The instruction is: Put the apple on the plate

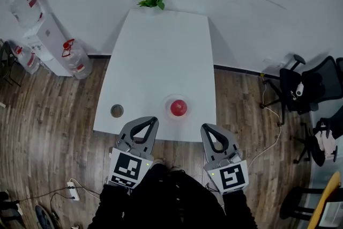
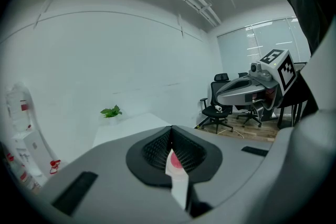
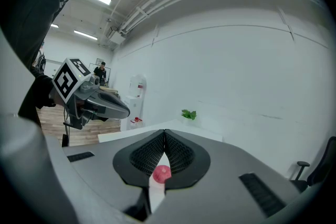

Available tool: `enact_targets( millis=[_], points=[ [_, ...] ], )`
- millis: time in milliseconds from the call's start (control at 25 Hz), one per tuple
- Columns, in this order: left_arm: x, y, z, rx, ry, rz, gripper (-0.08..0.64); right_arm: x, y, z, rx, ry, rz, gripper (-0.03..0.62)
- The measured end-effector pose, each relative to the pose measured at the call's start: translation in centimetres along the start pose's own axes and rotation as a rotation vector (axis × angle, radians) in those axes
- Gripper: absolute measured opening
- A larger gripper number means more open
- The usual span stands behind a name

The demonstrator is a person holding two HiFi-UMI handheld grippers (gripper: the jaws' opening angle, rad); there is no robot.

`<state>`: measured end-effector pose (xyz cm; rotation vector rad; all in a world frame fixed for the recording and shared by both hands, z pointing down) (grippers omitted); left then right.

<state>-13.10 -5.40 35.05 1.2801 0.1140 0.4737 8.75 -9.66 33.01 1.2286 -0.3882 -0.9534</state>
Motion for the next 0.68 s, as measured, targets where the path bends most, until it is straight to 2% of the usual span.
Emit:
enact_targets(
  millis=[280,480,680],
  points=[
    [-0.63,0.22,-0.31,-0.009,-0.03,-0.023,0.014,-0.28,0.1,0.18,-0.008,-0.013,-0.003,0.04],
    [-0.37,0.32,-0.17,-0.016,-0.019,-0.035,0.014,-0.17,0.19,0.18,-0.007,-0.017,-0.004,0.04],
    [-0.3,0.24,0.17,-0.015,0.005,-0.012,0.014,-0.09,0.31,0.45,-0.006,-0.019,-0.008,0.04]
  ],
)
Point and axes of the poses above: the fingertips, and each gripper's own axes: z forward along the fingers, x to its right, y out of its underside, the point moved 9 cm from there along -z, backward along the fingers, and after that the axes turned 2 degrees about -x, right-handed, at the moved point
